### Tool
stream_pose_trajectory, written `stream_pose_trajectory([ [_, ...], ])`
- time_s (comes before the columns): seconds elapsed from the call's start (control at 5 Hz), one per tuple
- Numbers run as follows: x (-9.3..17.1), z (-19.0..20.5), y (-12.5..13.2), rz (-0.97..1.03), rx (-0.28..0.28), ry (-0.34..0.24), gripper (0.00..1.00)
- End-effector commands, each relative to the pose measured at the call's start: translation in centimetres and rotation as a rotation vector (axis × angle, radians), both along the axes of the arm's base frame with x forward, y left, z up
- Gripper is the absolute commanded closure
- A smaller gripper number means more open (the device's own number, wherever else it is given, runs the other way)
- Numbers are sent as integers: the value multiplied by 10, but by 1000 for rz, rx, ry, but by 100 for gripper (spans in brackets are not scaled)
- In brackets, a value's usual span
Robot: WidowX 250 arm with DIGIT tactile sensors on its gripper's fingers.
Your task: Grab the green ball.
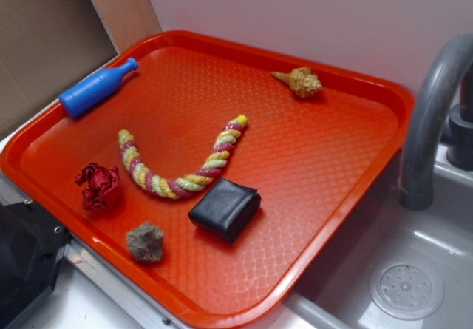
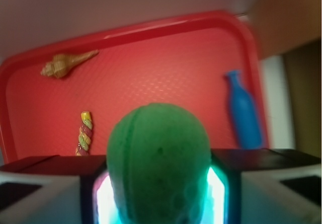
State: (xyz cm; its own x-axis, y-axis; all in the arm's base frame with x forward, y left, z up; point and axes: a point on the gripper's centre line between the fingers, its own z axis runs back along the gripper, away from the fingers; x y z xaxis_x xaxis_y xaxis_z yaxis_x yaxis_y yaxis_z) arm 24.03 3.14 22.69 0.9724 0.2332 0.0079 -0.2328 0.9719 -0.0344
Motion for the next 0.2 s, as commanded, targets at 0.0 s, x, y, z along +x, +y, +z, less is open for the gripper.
stream_pose_trajectory([
  [0.0,3,33,-18,-23,35,-135,100],
])
